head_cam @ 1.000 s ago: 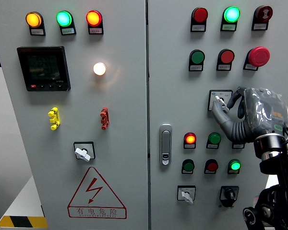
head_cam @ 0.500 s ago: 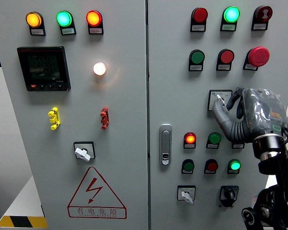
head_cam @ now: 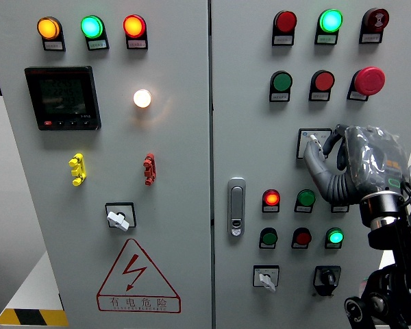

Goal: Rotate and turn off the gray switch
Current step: 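Release the knob and pull the right hand back from the switch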

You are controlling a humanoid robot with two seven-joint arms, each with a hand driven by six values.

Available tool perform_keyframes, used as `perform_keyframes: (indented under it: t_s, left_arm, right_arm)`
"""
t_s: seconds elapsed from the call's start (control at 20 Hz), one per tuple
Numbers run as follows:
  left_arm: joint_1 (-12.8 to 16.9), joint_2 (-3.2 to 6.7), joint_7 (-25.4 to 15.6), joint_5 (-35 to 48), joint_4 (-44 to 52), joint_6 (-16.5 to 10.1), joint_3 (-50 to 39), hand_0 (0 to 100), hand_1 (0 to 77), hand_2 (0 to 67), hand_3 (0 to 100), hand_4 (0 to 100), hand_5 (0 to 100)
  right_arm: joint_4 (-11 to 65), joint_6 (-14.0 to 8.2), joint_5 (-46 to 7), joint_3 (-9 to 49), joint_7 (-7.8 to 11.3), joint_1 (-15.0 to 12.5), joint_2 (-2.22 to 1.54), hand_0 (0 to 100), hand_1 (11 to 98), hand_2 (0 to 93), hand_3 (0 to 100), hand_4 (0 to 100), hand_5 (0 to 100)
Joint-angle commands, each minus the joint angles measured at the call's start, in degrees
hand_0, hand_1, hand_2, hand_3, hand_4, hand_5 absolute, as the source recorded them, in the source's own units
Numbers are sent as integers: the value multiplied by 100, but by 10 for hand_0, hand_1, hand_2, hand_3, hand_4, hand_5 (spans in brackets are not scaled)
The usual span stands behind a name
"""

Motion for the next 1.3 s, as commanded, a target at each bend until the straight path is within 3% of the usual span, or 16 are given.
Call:
perform_keyframes:
  t_s: [0.0,0.35,0.4,0.5,0.6,0.7,0.85,0.95,1.05,1.1,1.2,1.25]
  left_arm:
    - [0,0,-3,-6,2,0,0,0,0,129,183,94,120]
    - [0,0,5,-6,2,0,0,0,0,129,183,94,120]
    - [0,0,5,-6,2,0,0,0,0,129,183,94,120]
    - [0,0,5,2,2,0,0,0,0,129,183,94,120]
    - [0,0,-3,-6,2,0,0,0,0,129,183,94,120]
    - [0,0,-3,-6,2,0,0,0,0,129,183,94,120]
    - [0,0,5,2,2,0,0,0,0,129,183,94,120]
    - [0,0,5,-6,2,0,0,0,0,129,183,94,120]
    - [0,0,5,-6,2,0,0,0,0,129,183,94,120]
    - [0,0,5,2,2,0,0,0,0,129,183,94,120]
    - [0,0,5,2,2,0,0,0,0,129,183,94,120]
    - [0,0,-3,-6,2,0,0,0,0,129,183,94,120]
  right_arm:
    - [-3,0,0,0,-1,19,0,698,340,676,963,935,1000]
    - [32,-35,0,-17,8,-7,0,741,334,704,963,935,1000]
    - [67,-35,0,-18,8,-33,0,772,303,697,963,935,1000]
    - [138,-44,-8,-9,8,-51,0,813,260,630,988,919,1000]
    - [251,-62,-8,9,8,-103,0,768,261,587,978,852,1000]
    - [506,-62,-8,18,8,-313,-9,732,273,577,965,801,1000]
    - [849,-62,-8,70,16,-569,-9,703,284,573,890,799,1000]
    - [1278,-53,9,105,25,-893,-17,687,290,560,860,769,1000]
    - [1656,-44,44,114,43,-1183,-18,673,300,494,748,634,925]
    - [1832,-35,62,114,86,-1289,-26,668,303,485,726,615,896]
    - [2149,-62,62,123,288,-1517,-26,640,328,429,620,495,756]
    - [2298,-62,53,132,480,-1632,-26,634,334,413,588,461,705]
